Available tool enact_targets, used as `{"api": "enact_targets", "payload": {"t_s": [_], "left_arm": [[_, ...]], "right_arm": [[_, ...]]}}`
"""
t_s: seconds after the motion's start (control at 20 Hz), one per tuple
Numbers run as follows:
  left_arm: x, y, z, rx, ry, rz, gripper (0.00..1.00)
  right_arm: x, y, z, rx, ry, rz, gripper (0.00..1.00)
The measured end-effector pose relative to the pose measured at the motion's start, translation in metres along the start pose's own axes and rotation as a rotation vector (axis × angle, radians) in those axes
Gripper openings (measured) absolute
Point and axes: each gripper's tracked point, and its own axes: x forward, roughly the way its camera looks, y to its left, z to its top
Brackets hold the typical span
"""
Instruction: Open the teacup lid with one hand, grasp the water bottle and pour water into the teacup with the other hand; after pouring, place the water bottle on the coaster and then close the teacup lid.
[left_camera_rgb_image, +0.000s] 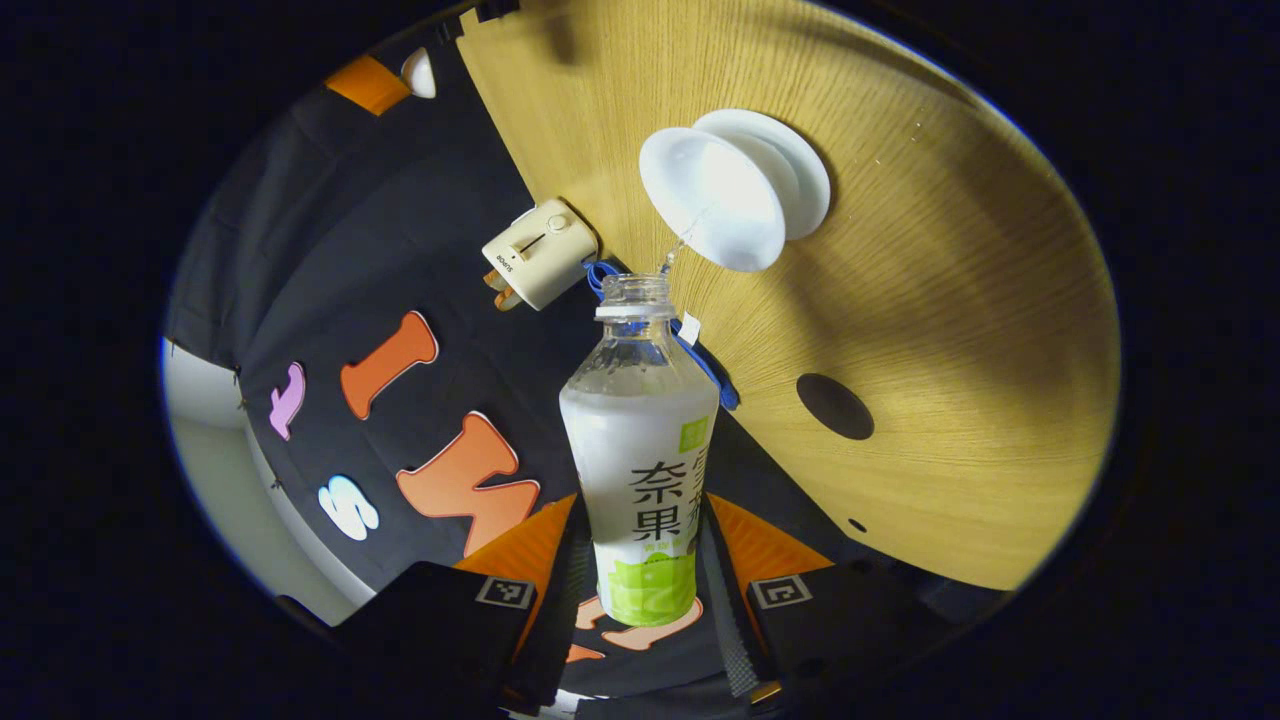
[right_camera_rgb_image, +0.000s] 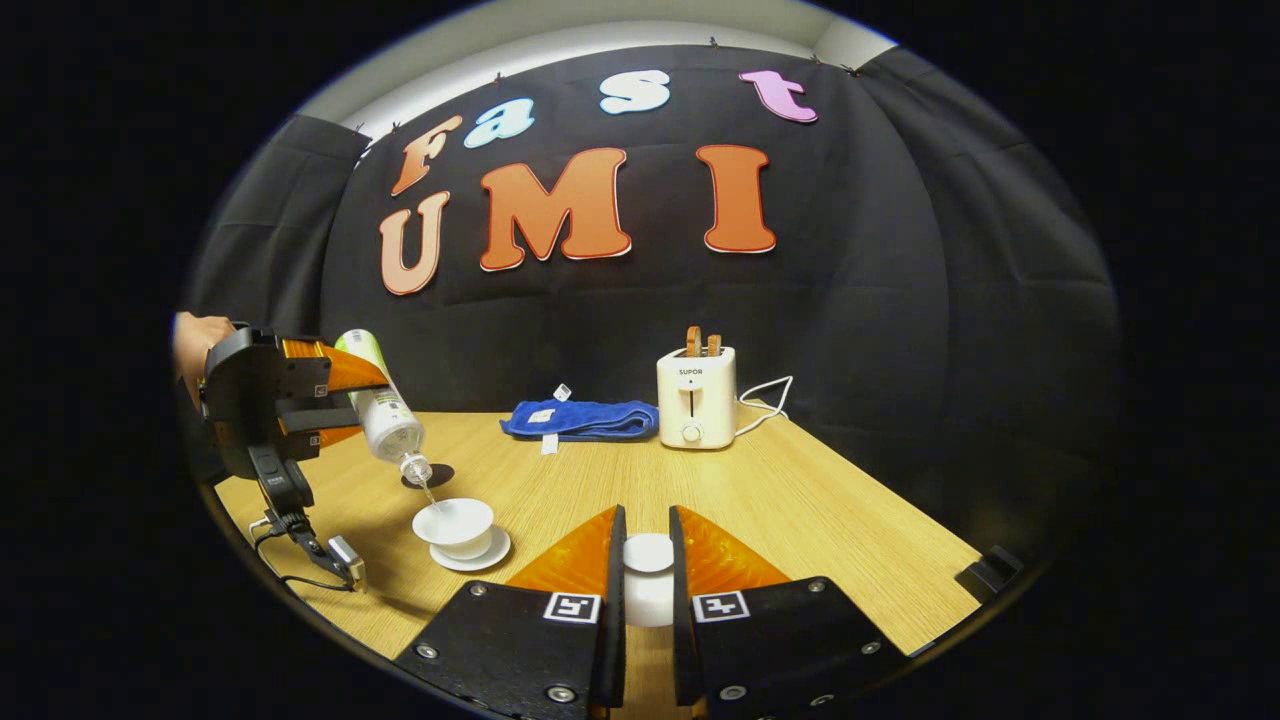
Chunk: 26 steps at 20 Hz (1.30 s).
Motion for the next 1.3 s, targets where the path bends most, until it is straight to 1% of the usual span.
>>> {"api": "enact_targets", "payload": {"t_s": [0.1, 0.15, 0.2, 0.25, 0.3, 0.35, 0.45, 0.55, 0.6, 0.65, 0.8, 0.9, 1.0, 1.05, 1.1, 1.15, 1.2, 1.3], "left_arm": [[0.001, 0.002, 0.000, 0.022, 0.002, 0.004, 0.63], [0.000, 0.003, -0.001, 0.042, 0.000, 0.009, 0.65], [-0.001, 0.005, -0.002, 0.061, 0.003, 0.013, 0.65], [-0.002, 0.006, -0.002, 0.075, -0.001, 0.013, 0.62], [-0.002, 0.007, -0.003, 0.078, 0.003, 0.012, 0.65], [-0.002, 0.008, -0.005, 0.085, 0.003, 0.014, 0.63], [-0.006, 0.010, -0.012, 0.073, 0.011, 0.023, 0.62], [-0.007, 0.007, -0.012, 0.034, 0.005, 0.021, 0.64], [-0.007, 0.002, -0.008, 0.007, -0.007, 0.016, 0.62], [-0.005, -0.009, -0.003, -0.033, -0.021, -0.005, 0.64], [-0.003, -0.032, 0.016, -0.172, -0.069, -0.049, 0.62], [-0.003, -0.037, 0.025, -0.292, -0.103, -0.067, 0.65], [-0.004, -0.035, 0.034, -0.424, -0.143, -0.066, 0.66], [-0.004, -0.033, 0.040, -0.493, -0.173, -0.063, 0.62], [-0.005, -0.031, 0.042, -0.568, -0.190, -0.064, 0.70], [-0.003, -0.024, 0.041, -0.637, -0.205, -0.049, 0.61], [-0.004, -0.018, 0.039, -0.704, -0.213, -0.033, 0.65], [-0.007, -0.004, 0.027, -0.860, -0.214, 0.010, 0.66]], "right_arm": [[0.000, 0.002, 0.000, -0.003, 0.001, 0.005, 0.19], [0.000, 0.004, 0.001, -0.006, -0.001, 0.005, 0.19], [0.000, 0.005, 0.001, -0.009, 0.000, 0.007, 0.19], [0.000, 0.006, 0.000, -0.011, 0.000, 0.010, 0.19], [0.001, 0.008, 0.000, -0.011, 0.001, 0.011, 0.19], [0.001, 0.009, -0.001, -0.013, 0.002, 0.015, 0.19], [0.001, 0.010, -0.001, -0.015, 0.004, 0.016, 0.19], [0.001, 0.008, -0.002, -0.007, 0.005, 0.012, 0.19], [0.001, 0.008, -0.002, 0.003, 0.005, 0.012, 0.19], [0.002, 0.009, -0.001, 0.015, 0.007, 0.015, 0.19], [0.002, 0.014, 0.000, 0.032, 0.003, 0.033, 0.19], [0.003, 0.016, 0.001, 0.033, 0.001, 0.040, 0.19], [0.003, 0.021, 0.004, 0.039, -0.002, 0.054, 0.19], [0.003, 0.025, 0.006, 0.043, -0.009, 0.063, 0.19], [0.004, 0.030, 0.008, 0.047, -0.013, 0.075, 0.19], [0.004, 0.035, 0.010, 0.049, -0.019, 0.089, 0.19], [0.005, 0.040, 0.013, 0.050, -0.025, 0.101, 0.19], [0.007, 0.048, 0.017, 0.049, -0.034, 0.117, 0.19]]}}
